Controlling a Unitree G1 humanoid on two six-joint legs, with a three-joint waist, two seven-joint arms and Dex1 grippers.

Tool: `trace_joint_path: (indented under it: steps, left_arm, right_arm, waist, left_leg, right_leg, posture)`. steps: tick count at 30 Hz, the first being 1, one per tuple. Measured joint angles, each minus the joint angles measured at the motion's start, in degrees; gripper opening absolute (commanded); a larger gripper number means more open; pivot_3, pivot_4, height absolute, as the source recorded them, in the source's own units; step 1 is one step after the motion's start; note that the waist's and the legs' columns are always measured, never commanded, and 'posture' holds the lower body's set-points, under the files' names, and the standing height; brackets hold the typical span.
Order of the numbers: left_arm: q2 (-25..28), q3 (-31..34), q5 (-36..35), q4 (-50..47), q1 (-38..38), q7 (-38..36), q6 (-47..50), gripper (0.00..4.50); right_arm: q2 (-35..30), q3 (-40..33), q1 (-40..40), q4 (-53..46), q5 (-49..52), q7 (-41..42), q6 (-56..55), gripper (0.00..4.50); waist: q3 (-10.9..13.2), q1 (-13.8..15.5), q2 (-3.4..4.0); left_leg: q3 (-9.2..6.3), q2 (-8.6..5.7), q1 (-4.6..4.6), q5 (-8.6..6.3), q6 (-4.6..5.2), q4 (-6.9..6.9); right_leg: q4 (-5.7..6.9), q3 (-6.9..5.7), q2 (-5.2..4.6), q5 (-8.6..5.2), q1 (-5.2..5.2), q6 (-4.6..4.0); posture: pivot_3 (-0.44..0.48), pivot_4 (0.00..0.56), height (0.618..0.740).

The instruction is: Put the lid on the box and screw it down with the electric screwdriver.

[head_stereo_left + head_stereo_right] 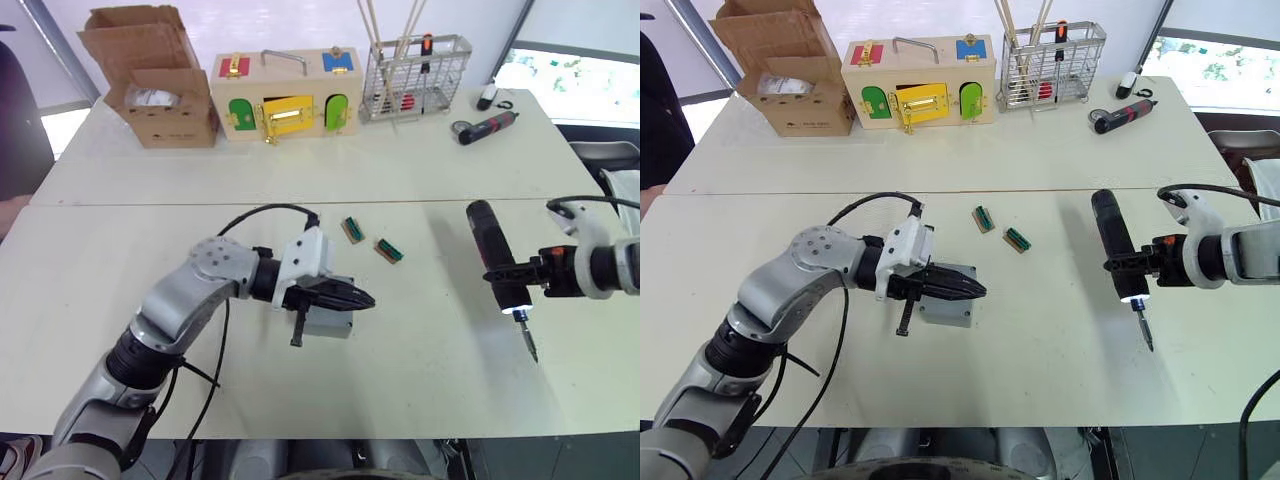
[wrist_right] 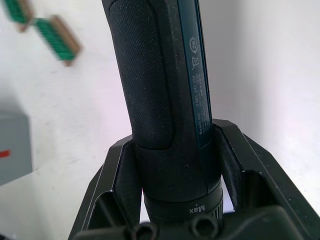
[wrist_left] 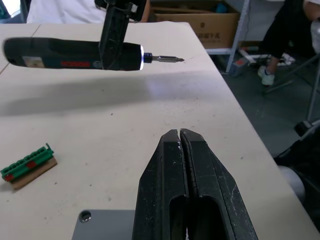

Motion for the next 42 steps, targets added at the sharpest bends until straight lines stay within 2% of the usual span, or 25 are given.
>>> trace_joint_path:
  steps: [13,15,16,19,21,25,30,32,34,36,42]
  left_arm:
    - [-1.12,-0.55,0.91,-0.33,2.86,0.95,-0.18,0.0]
    - [-1.08,-0.55,1.22,-0.56,3.12,1.58,-0.35,0.0]
    - [-0.83,-0.55,1.54,-0.55,3.5,1.84,-0.51,0.0]
    - [0.66,-0.23,1.77,-0.54,4.92,1.9,-0.53,0.0]
    - [1.96,0.26,1.78,-0.54,5.17,1.47,-0.62,0.0]
    - [5.57,2.33,2.09,0.63,5.34,-0.36,-1.86,0.0]
    - [9.21,12.29,-0.43,6.26,4.1,1.14,0.64,0.0]
    - [8.5,16.3,-1.02,9.62,2.57,4.39,2.03,0.0]
    - [7.69,18.75,-1.63,10.55,2.1,6.79,3.27,0.0]
    - [7.62,20.99,-2.39,10.46,4.26,8.59,4.36,0.0]
    - [8.49,25.78,-6.9,1.67,20.72,12.62,11.52,0.0]
  right_arm:
    - [0.57,4.4,0.05,6.05,-3.17,-0.04,0.02,1.93]
    - [0.61,4.47,-0.05,6.19,-4.16,0.3,0.02,2.81]
    - [0.61,4.51,-0.26,6.18,-4.94,0.83,0.02,2.99]
    - [0.66,4.51,-1.17,6.13,-6.74,1.75,0.02,3.96]
    - [0.91,4.51,-1.39,5.42,-8.21,2.56,-0.1,4.45]
    - [1.72,4.95,-1.22,1.44,-12.36,6.7,-3.67,4.5]
    - [1.46,6.27,-1.8,-2.73,-22.54,15.99,-24.24,4.5]
    - [6.1,1.97,-2.7,-6.3,-23.94,19.07,-34.33,4.5]
    - [9.2,0.26,-2.49,-10.54,-23.91,20.2,-38.63,4.5]
    - [11.24,-0.57,1.05,-16.54,-25.18,20.31,-42.61,4.5]
    - [20.22,-0.86,20.78,-34.84,-26.91,16.09,-46.32,4.5]
  waist:
    - [0.0,-0.02,0.01]
    - [-0.01,0.03,0.02]
    - [-0.01,0.02,0.02]
    - [-0.01,-0.09,0.01]
    - [-0.01,-0.04,0.02]
    - [-0.01,-0.1,0.02]
    - [-0.01,-0.24,0.03]
    - [-0.01,-0.28,0.01]
    - [-0.02,-0.29,0.01]
    - [-0.03,-0.15,0.0]
    - [-0.04,0.01,-0.03]
  left_leg:
    - [0.0,-0.01,0.0,0.0,0.0,0.03]
    - [0.0,-0.01,0.0,0.0,0.0,0.05]
    - [0.0,-0.01,0.0,0.0,0.0,0.05]
    - [-0.01,-0.01,0.01,0.0,0.0,0.05]
    - [-0.02,-0.01,0.01,0.0,0.0,0.05]
    - [-0.01,-0.01,0.02,0.0,0.0,0.05]
    - [0.0,-0.01,0.02,0.0,0.0,0.06]
    - [-0.03,0.0,0.02,0.0,0.0,0.07]
    - [-0.04,0.01,0.01,0.0,-0.01,0.06]
    - [-0.09,0.01,-0.01,0.01,-0.03,0.04]
    - [-0.13,-0.04,-0.1,0.11,-0.2,0.09]
  right_leg:
    - [0.03,-0.01,0.0,0.0,0.0,0.0]
    - [0.03,0.0,0.0,0.0,0.0,0.01]
    - [0.04,0.0,0.0,0.0,0.01,0.01]
    - [0.05,0.0,0.01,0.0,0.01,0.01]
    - [0.05,-0.02,0.01,0.0,0.01,0.01]
    - [0.06,-0.02,0.0,0.0,0.01,0.01]
    - [0.11,-0.03,0.01,0.0,-0.05,0.01]
    - [0.12,-0.05,0.01,0.01,-0.04,0.02]
    - [0.15,-0.05,0.01,0.01,-0.06,0.03]
    - [0.21,-0.1,-0.02,0.0,-0.06,0.03]
    - [0.18,-0.08,-0.16,0.01,-0.09,0.03]
  posture:
    - [0.0,0.15,0.74]
    - [0.0,0.15,0.74]
    - [0.0,0.15,0.74]
    - [0.0,0.15,0.74]
    - [0.0,0.15,0.74]
    - [0.0,0.15,0.74]
    - [0.0,0.15,0.74]
    - [0.0,0.15,0.74]
    - [0.0,0.15,0.74]
    - [0.0,0.15,0.74]
    - [0.0,0.15,0.74]
